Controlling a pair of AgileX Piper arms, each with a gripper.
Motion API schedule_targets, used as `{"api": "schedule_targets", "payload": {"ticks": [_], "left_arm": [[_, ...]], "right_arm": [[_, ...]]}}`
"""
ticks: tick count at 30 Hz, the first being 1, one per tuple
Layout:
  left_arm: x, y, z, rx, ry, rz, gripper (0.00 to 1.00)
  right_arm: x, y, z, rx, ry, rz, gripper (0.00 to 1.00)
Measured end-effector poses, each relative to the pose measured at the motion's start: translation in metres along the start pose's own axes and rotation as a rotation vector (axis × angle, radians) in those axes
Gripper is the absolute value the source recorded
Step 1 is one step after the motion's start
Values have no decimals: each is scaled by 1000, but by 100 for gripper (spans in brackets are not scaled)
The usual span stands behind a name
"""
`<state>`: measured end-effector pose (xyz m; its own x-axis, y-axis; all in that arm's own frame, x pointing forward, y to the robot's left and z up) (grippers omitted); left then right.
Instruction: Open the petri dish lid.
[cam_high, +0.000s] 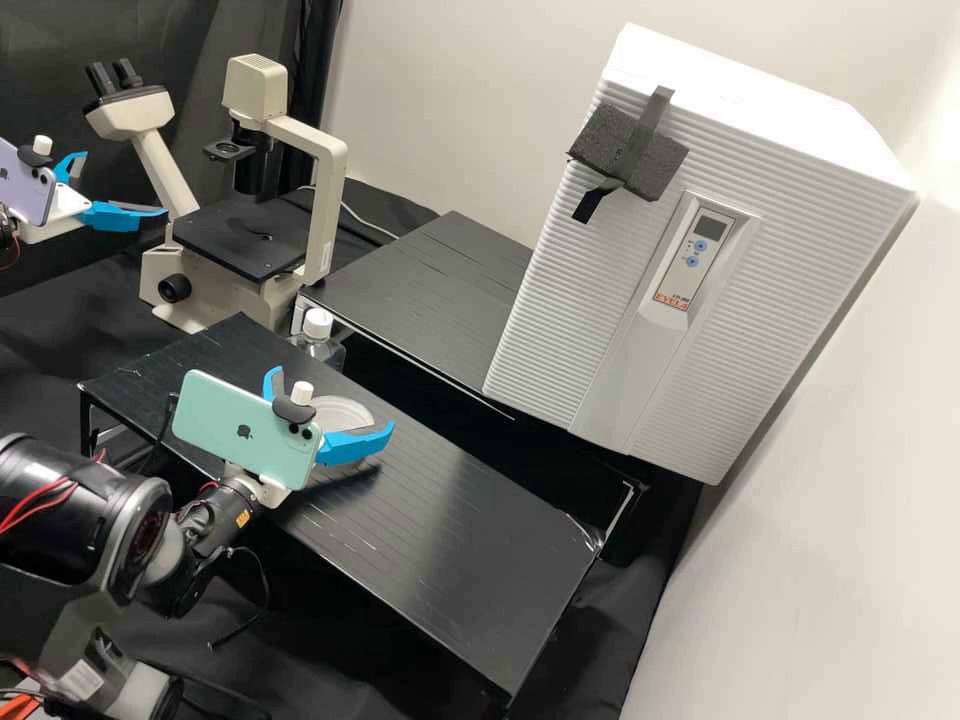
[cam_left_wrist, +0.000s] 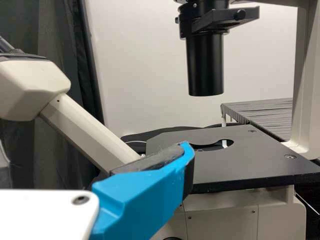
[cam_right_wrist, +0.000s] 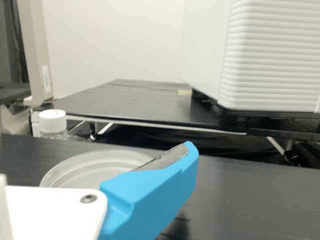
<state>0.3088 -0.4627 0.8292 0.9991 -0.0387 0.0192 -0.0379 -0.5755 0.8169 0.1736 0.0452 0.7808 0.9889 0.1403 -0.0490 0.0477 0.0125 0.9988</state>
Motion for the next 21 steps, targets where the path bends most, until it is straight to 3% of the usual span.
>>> {"api": "schedule_targets", "payload": {"ticks": [21], "left_arm": [[0, 0, 0, 0, 0, 0, 100]], "right_arm": [[2, -2, 3, -6, -11, -2, 100]]}}
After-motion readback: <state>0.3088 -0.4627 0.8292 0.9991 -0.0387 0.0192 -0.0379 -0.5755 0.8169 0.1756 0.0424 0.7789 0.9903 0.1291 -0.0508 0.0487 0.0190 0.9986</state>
